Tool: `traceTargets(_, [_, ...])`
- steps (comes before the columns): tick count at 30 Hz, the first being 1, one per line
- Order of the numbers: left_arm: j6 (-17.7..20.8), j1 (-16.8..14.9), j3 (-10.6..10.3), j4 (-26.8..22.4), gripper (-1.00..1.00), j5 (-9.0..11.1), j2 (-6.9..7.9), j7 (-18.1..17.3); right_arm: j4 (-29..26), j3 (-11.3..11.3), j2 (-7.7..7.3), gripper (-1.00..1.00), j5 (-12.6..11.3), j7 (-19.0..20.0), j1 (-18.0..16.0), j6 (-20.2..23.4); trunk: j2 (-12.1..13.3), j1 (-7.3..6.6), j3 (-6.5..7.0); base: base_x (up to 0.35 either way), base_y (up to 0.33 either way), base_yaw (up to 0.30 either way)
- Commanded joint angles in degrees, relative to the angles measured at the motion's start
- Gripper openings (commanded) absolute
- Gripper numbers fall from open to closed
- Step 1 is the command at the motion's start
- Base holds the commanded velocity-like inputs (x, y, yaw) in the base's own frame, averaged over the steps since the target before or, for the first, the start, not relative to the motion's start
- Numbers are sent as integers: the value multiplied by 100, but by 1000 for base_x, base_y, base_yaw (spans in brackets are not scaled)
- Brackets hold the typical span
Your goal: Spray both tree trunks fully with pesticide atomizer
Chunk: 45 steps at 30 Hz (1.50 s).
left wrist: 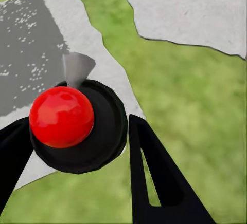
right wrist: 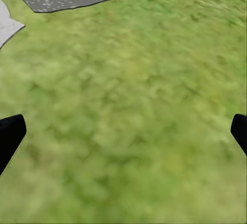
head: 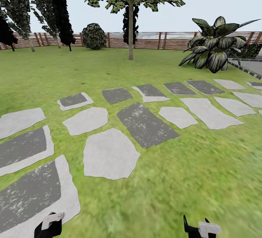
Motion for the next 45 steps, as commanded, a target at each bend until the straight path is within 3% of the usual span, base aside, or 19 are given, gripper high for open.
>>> traceTargets(1, [-16,-4,11,4,-100,30,-1,-23,4,1,0,100,-1,-11,-3,-16,-2,3,-5,339,0,0])
traceTargets(45, [-16,-4,11,4,-100,30,-1,-23,4,3,0,100,8,-7,-3,-16,-2,3,-5,339,0,0])
